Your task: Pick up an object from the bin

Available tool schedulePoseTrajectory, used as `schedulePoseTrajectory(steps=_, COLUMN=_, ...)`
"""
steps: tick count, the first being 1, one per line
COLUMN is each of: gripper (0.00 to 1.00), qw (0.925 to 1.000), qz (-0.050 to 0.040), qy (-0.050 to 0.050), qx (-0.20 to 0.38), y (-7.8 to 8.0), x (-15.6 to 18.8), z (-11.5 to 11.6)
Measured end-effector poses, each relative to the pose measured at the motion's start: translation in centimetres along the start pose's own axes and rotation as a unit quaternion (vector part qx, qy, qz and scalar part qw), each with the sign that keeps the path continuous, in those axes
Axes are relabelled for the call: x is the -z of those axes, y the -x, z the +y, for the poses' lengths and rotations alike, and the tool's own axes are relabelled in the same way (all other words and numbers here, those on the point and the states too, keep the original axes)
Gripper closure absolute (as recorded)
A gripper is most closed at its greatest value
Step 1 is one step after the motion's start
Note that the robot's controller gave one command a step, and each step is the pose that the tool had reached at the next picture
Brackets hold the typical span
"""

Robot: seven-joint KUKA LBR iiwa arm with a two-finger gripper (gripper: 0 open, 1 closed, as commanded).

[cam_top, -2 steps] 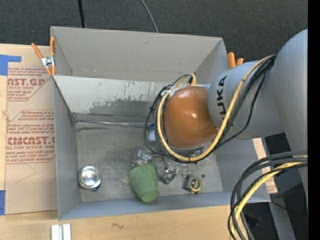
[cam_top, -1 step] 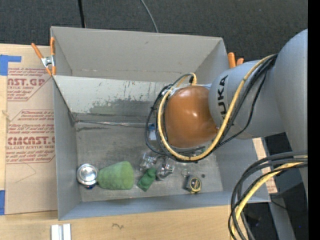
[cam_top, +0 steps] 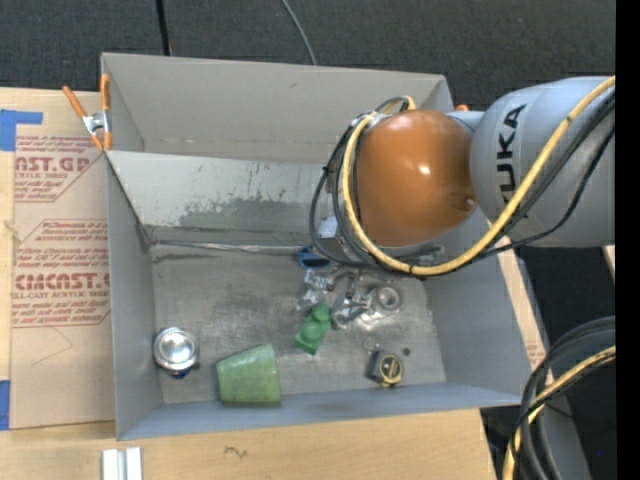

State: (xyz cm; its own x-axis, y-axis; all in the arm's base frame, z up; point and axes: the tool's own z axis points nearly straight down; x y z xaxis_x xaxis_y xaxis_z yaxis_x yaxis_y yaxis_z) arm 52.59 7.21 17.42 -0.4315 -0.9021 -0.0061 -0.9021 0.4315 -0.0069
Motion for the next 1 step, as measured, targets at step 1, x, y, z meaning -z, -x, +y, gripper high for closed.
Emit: schedulePoseTrajectory(steps=1, gripper=1.00, qw=1.0000, qz=-0.0005, qy=0.000, qx=0.003, y=1.30, x=6.58, z=-0.22)
